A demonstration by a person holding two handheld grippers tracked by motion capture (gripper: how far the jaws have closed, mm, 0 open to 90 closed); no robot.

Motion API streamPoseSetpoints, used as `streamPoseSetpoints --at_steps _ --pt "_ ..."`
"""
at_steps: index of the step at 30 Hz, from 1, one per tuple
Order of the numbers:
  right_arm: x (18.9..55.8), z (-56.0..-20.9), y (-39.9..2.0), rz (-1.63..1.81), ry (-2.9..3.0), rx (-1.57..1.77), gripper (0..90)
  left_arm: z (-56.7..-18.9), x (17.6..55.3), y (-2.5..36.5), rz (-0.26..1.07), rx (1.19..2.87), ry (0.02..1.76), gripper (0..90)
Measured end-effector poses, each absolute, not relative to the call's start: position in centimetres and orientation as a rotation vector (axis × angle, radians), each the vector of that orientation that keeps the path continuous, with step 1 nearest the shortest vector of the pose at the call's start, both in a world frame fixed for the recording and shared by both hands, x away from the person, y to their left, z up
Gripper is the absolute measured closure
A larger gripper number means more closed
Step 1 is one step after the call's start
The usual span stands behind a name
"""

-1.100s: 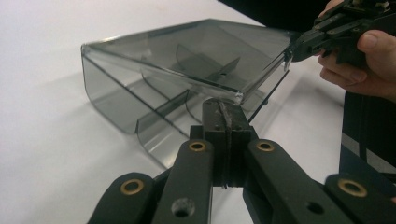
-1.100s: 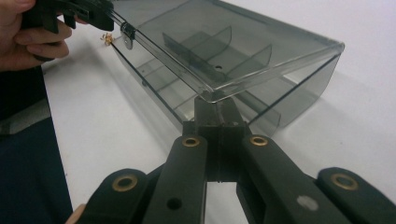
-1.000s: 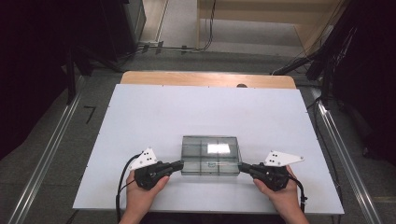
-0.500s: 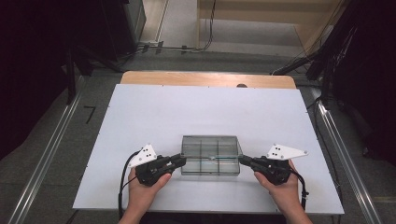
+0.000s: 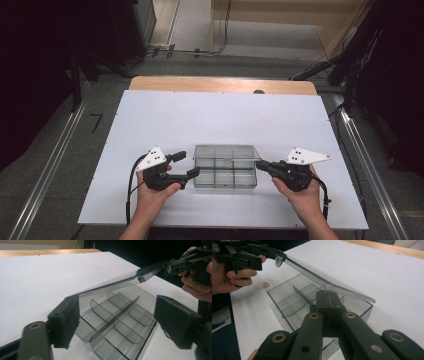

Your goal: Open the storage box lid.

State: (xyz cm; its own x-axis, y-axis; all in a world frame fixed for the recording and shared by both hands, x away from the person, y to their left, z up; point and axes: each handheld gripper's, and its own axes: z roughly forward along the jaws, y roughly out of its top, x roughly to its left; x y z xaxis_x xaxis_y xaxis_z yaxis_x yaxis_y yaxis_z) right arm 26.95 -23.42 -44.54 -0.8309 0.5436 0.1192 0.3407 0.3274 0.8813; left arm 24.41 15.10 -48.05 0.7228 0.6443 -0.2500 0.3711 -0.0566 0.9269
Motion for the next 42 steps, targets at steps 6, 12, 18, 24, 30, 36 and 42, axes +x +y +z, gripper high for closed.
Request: streamPoseSetpoints --at_steps 6,12,18,24,30,36,42 --pt "27.6 -44.0 -23.0 1.508 2.376 0.812 88.7 -47.7 25.5 15.0 0.267 1.679 0.805 0.0" --pt "28.4 -43.4 -22.7 1.518 2.352 0.816 88.7 -47.7 27.1 14.4 0.257 1.693 0.791 0.0" --pt "28.9 -43.0 -22.3 1.522 2.350 0.823 88.7 -47.6 28.5 13.9 0.254 1.691 0.816 0.0" --pt "29.4 -42.8 -22.2 1.517 2.352 0.824 88.7 -47.7 29.4 13.4 0.267 1.693 0.841 5.1" --pt "29.7 -42.9 -22.1 1.518 2.354 0.827 88.6 -48.1 29.9 12.9 0.279 1.726 0.881 11.3" --pt "29.8 -43.4 -22.0 1.502 2.365 0.828 88.6 -48.1 30.1 13.3 0.260 1.706 0.892 20.6" --pt "30.0 -43.6 -22.0 1.514 2.360 0.835 88.6 -47.9 30.0 13.2 0.266 1.687 0.885 32.5"
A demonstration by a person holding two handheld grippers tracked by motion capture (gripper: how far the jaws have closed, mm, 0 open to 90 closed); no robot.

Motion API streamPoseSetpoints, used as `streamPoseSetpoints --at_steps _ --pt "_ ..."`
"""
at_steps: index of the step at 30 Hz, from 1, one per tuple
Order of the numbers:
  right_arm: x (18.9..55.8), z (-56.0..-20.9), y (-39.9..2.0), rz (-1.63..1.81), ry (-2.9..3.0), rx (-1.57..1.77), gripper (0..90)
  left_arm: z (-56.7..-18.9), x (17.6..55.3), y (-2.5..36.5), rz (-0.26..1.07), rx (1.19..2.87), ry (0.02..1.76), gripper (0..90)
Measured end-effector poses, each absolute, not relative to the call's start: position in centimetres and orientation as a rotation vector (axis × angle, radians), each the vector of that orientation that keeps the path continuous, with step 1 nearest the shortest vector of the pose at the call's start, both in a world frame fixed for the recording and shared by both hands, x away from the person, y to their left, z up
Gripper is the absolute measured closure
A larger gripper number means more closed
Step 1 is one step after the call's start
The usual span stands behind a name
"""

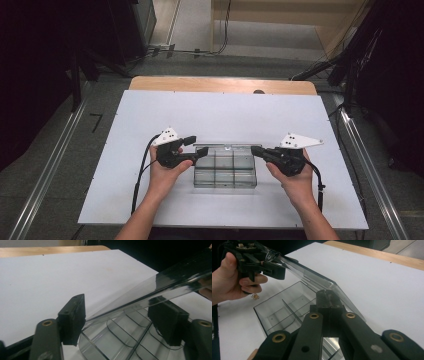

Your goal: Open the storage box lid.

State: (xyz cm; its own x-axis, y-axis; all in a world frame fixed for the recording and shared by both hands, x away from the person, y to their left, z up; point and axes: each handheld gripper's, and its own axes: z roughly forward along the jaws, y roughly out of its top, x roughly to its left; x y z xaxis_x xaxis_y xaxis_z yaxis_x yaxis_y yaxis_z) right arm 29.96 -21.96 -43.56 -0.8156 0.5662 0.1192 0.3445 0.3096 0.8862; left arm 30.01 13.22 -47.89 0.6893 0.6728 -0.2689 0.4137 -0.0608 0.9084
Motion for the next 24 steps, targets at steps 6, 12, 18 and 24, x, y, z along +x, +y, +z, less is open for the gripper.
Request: streamPoseSetpoints --at_steps 6,12,18,24 --pt "29.7 -43.4 -22.0 1.518 2.338 0.832 88.6 -47.9 30.2 13.2 0.264 1.685 0.891 43.0" --pt "29.8 -43.5 -22.2 1.517 2.324 0.841 88.6 -48.0 30.3 13.1 0.259 1.674 0.900 47.6" --pt "29.8 -43.6 -22.8 1.532 2.353 0.845 88.3 -48.0 30.4 13.3 0.241 1.671 0.897 48.9" --pt "29.7 -44.1 -23.9 1.525 2.371 0.881 77.1 -47.9 30.4 13.6 0.231 1.654 0.906 50.8"
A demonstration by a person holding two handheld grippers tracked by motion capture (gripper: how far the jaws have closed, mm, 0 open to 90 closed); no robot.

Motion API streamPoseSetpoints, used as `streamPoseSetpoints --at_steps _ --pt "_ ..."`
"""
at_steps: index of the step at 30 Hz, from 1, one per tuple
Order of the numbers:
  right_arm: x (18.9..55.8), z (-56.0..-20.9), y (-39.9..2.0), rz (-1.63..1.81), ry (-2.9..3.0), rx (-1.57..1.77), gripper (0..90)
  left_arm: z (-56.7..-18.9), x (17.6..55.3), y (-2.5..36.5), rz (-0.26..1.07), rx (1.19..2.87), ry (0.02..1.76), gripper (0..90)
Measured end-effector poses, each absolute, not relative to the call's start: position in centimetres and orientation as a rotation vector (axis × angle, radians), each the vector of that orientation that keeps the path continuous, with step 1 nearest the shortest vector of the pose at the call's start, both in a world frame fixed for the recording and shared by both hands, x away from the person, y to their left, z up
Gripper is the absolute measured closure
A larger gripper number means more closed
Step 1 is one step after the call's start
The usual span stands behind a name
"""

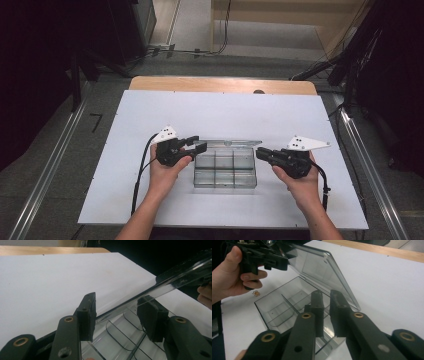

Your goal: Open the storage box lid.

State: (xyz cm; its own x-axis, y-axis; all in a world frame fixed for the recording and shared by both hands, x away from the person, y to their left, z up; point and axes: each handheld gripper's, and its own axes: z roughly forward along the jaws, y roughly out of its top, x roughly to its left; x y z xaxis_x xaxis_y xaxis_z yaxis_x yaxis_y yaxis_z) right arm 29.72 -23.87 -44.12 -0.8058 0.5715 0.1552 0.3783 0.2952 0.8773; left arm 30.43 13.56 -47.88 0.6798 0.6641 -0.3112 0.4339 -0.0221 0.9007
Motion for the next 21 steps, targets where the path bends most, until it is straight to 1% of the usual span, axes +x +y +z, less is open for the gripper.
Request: streamPoseSetpoints --at_steps 3,4,9,10,12,14,16,21 --pt "29.9 -44.2 -24.4 1.528 2.359 0.909 71.4 -47.9 30.5 13.6 0.222 1.648 0.906 51.2" --pt "30.1 -44.3 -24.6 1.540 2.359 0.914 68.0 -47.9 30.5 13.7 0.217 1.646 0.906 51.4" --pt "31.0 -44.2 -24.4 1.563 2.339 0.934 46.1 -47.9 30.6 13.8 0.211 1.639 0.912 52.0" --pt "31.2 -44.3 -24.3 1.571 2.335 0.943 43.2 -47.9 30.6 13.8 0.209 1.637 0.914 52.0" --pt "31.8 -44.3 -24.1 1.574 2.321 0.967 32.7 -47.8 30.6 13.8 0.199 1.628 0.925 51.9" --pt "32.3 -44.4 -23.9 1.569 2.312 0.984 25.5 -47.7 30.7 13.9 0.181 1.618 0.935 52.0" --pt "32.9 -44.5 -23.7 1.590 2.311 0.980 21.9 -47.7 30.8 14.0 0.178 1.619 0.937 52.2" --pt "33.8 -45.0 -23.3 1.614 2.310 0.975 4.4 -47.8 30.8 13.9 0.181 1.611 0.941 52.7"
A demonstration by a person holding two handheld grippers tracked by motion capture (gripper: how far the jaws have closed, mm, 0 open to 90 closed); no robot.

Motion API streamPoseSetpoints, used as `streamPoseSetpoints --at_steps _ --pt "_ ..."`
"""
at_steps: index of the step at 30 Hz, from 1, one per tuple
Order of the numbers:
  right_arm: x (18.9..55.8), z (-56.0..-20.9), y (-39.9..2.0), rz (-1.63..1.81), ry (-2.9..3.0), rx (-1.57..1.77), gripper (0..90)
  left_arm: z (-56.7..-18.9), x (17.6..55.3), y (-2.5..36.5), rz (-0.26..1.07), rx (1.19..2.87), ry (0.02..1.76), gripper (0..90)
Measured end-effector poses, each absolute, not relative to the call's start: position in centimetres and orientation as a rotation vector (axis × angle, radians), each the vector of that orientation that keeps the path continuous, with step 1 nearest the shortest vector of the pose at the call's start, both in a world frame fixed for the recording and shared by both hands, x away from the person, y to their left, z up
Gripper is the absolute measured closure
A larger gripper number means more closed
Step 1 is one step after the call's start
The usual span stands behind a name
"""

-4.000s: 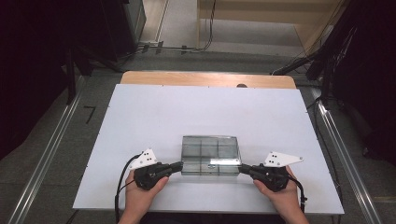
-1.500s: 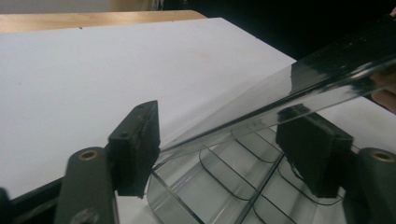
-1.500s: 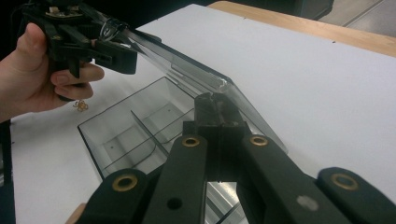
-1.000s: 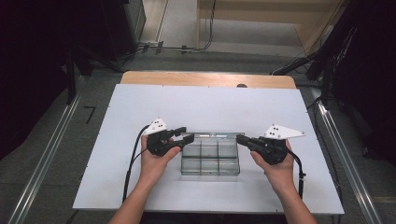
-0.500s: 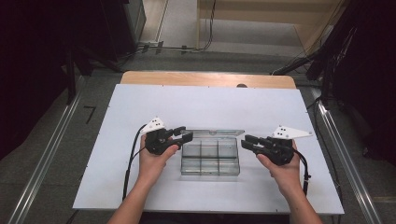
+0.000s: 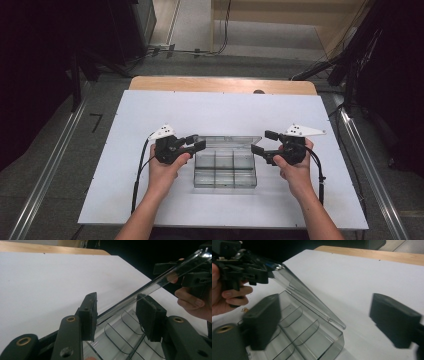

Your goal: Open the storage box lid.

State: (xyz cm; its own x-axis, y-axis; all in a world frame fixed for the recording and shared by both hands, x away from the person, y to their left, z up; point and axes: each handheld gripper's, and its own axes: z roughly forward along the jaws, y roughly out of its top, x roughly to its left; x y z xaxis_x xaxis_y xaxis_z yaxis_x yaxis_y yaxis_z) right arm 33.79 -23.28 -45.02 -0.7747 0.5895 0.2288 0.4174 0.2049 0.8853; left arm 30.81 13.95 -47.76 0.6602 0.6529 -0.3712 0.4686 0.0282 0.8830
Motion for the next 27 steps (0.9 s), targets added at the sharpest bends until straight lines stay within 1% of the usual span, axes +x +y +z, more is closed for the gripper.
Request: streamPoseSetpoints --at_steps 2,5,6,7,8,12,15,19,23,27 --pt "34.1 -45.4 -23.1 1.633 2.315 0.990 0.0 -47.8 30.9 14.0 0.179 1.608 0.942 52.8" --pt "34.4 -45.8 -22.7 1.629 2.326 0.994 0.0 -47.9 30.9 14.0 0.176 1.601 0.946 52.9" --pt "34.4 -46.0 -22.4 1.609 2.342 0.994 4.9 -47.9 30.9 14.0 0.175 1.600 0.949 52.9" --pt "34.4 -46.0 -22.4 1.609 2.342 0.994 4.9 -47.9 31.0 13.9 0.174 1.598 0.952 52.9" --pt "34.5 -46.2 -22.2 1.592 2.349 0.994 7.8 -47.9 31.0 13.9 0.173 1.596 0.955 52.9" --pt "34.5 -46.6 -21.9 1.601 2.355 0.986 25.8 -48.0 31.0 13.8 0.178 1.592 0.967 52.9" --pt "34.4 -46.7 -21.7 1.603 2.349 0.984 35.3 -48.1 31.0 13.7 0.176 1.584 0.976 53.0" --pt "34.5 -46.9 -21.4 1.586 2.338 0.999 45.8 -48.3 31.2 13.6 0.178 1.578 0.990 52.8" --pt "34.6 -47.1 -21.3 1.568 2.326 1.022 54.1 -48.6 31.3 13.6 0.177 1.580 1.005 52.8" --pt "34.4 -47.1 -21.3 1.543 2.319 1.004 57.6 -48.8 31.4 13.4 0.179 1.582 1.023 52.5"
